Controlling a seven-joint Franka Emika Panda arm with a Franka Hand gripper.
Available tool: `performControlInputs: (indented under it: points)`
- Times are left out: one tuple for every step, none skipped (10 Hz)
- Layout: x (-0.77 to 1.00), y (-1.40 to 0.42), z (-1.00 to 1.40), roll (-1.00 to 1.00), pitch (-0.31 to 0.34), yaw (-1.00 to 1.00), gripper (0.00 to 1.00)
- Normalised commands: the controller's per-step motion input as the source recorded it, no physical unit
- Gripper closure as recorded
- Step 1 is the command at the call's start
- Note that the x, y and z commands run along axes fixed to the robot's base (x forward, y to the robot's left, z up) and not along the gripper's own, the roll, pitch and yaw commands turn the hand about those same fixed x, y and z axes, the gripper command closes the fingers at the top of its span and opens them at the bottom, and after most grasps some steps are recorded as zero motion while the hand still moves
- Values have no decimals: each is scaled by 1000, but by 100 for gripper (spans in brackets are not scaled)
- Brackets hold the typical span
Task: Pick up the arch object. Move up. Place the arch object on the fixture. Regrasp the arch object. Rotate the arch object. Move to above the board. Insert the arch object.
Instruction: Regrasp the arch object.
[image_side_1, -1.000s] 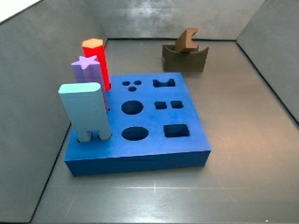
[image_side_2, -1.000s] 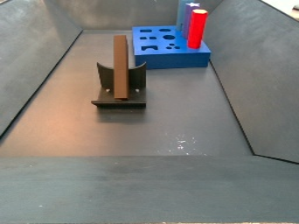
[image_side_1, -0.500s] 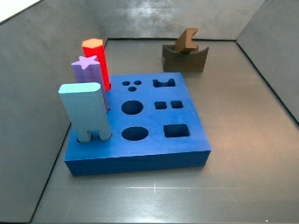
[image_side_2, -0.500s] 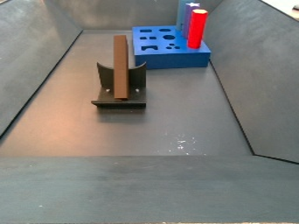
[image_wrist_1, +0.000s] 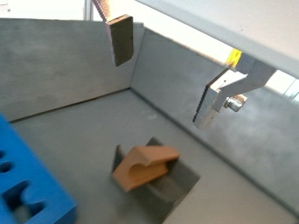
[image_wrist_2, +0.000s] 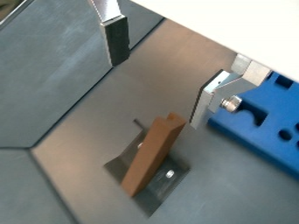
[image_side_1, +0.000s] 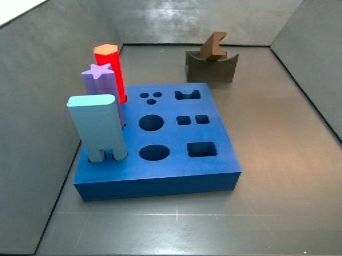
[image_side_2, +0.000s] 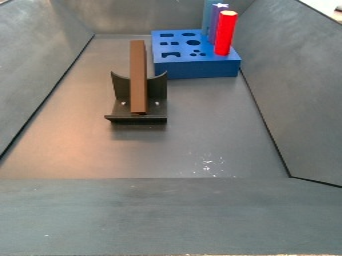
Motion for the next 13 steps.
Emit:
performControlInputs:
  points:
    - [110,-41,-9,1000,136,85,0]
    - [119,-44,-7,1000,156,95,0]
    - [126,-47,-8,1000,180,116,0]
    - [129,-49,-11,1000,198,137,0]
    - [133,-51,-10,1000,217,166,0]
    - [141,-53,-14,1000,242,217,0]
    - [149,-57,-11,951,247,261,0]
    - [171,-61,-12,719,201,279,0]
    - [190,-63,-14,550,159,286,0]
    - [213,-58,-12,338,106,284,0]
    - [218,-49,-6,246,69,273,0]
    - [211,-50,-6,213,45,261,0]
    - [187,-60,-15,197,8,222,0]
